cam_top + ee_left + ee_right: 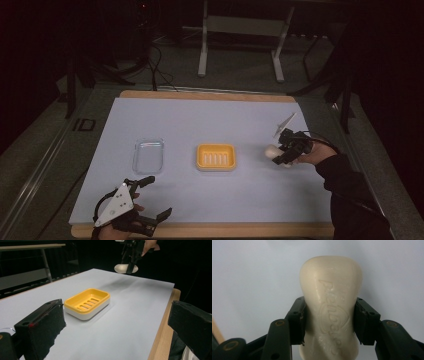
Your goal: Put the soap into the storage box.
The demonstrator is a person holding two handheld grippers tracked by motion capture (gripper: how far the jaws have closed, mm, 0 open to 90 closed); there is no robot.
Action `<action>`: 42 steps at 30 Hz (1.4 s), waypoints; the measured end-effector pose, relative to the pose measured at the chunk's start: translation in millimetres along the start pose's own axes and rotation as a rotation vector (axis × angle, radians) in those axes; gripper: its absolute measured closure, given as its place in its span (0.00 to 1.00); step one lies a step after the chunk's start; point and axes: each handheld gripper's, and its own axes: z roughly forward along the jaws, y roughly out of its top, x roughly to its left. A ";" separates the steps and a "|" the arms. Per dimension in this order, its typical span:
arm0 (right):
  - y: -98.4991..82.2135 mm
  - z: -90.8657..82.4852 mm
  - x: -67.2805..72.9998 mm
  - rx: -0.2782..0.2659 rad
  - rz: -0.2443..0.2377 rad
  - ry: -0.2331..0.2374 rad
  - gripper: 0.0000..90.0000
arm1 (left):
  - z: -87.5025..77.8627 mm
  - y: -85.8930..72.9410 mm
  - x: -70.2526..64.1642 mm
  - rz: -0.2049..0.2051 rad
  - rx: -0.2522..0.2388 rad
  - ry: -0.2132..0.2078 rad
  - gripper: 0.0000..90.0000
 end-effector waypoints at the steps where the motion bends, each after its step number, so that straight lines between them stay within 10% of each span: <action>1: 0.6 -0.2 1.3 -0.004 -0.022 0.009 0.55 | -0.1 0.0 0.0 0.001 0.000 0.000 0.01; 23: 23.9 -4.9 22.1 0.037 -0.272 0.091 0.55 | -0.1 0.0 0.1 0.002 0.002 -0.004 0.01; 42: 60.6 -11.9 33.2 -0.002 -0.354 0.114 0.55 | -0.4 -0.2 -0.2 0.004 0.002 -0.003 0.01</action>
